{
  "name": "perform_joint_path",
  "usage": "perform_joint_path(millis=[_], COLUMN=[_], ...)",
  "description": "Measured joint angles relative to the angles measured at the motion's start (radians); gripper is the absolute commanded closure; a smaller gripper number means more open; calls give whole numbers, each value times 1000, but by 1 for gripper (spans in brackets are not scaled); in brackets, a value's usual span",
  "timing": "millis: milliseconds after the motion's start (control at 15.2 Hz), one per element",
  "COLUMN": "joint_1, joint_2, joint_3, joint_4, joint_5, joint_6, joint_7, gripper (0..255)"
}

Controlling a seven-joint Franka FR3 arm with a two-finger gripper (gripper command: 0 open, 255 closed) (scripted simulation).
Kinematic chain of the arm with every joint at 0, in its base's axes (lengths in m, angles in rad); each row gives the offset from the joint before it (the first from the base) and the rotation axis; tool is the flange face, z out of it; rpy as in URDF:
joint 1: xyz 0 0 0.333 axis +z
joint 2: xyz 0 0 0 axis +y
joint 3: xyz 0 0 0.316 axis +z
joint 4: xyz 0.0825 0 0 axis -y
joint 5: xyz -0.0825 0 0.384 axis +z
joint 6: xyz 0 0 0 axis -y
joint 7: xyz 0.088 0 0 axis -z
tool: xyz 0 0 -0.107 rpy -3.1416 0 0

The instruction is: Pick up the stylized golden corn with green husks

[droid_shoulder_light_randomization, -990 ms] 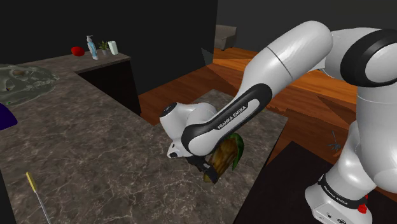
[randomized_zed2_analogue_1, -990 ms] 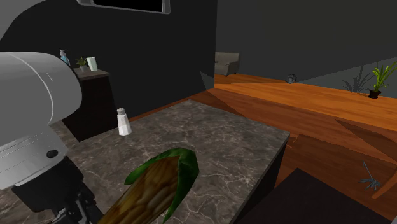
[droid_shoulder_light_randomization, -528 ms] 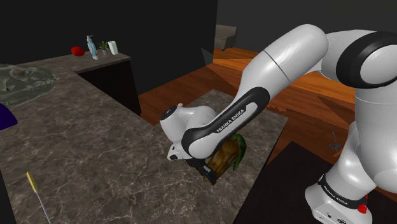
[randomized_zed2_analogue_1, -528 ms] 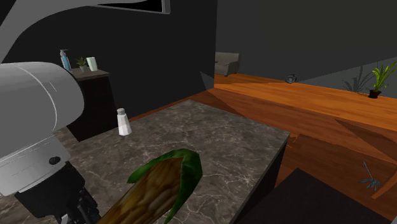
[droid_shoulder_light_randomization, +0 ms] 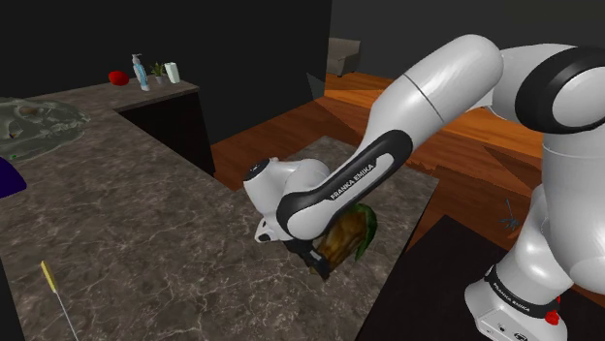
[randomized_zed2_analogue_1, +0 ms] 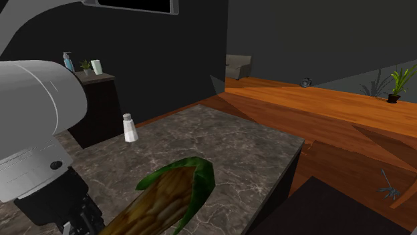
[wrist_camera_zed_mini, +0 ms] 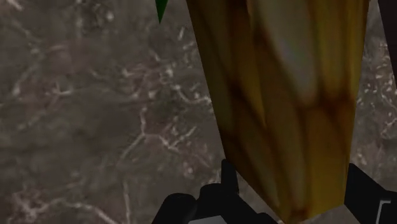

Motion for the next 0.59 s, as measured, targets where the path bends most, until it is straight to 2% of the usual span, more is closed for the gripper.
perform_joint_path(millis=[594], joint_1=[-9], joint_2=[-75], joint_3=[11], joint_4=[18], joint_5=[22], joint_6=[-91], joint_7=[-9], gripper=[255])
